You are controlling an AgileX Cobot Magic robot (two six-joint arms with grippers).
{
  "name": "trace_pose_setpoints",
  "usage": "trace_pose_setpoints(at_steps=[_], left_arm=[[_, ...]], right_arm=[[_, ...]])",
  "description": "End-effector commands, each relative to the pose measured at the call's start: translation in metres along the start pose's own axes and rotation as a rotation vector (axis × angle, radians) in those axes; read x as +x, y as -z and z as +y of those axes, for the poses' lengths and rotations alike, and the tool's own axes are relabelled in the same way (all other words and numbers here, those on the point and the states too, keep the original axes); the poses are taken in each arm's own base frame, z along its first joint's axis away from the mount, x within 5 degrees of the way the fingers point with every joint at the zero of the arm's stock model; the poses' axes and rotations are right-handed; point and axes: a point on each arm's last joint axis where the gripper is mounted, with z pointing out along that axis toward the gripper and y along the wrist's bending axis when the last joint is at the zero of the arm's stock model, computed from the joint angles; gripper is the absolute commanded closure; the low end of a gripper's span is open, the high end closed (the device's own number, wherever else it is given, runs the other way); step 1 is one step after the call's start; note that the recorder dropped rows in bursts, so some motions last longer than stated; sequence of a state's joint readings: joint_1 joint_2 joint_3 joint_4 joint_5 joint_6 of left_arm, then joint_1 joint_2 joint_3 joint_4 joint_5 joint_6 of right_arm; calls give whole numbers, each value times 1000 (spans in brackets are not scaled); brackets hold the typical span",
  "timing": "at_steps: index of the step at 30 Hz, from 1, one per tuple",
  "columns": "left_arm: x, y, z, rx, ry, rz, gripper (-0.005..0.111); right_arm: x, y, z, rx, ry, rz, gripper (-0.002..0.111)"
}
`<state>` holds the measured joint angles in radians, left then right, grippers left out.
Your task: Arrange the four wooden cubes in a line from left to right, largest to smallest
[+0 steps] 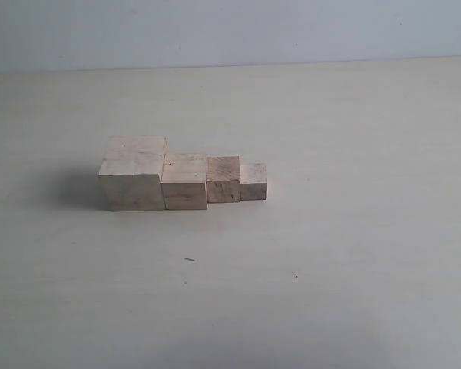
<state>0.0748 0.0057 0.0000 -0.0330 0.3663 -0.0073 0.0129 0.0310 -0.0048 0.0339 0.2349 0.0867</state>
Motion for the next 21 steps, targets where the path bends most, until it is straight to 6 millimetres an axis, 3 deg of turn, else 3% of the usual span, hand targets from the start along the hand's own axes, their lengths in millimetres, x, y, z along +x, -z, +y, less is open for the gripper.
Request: trace_pose_setpoints(at_steps=[1, 21], left_arm=[[-1, 0, 0, 7, -6, -18, 107], [-1, 0, 0, 7, -6, -18, 107]], right_arm=[[4, 0, 0, 0, 31, 26, 108], [10, 2, 1, -18, 121, 78, 108]])
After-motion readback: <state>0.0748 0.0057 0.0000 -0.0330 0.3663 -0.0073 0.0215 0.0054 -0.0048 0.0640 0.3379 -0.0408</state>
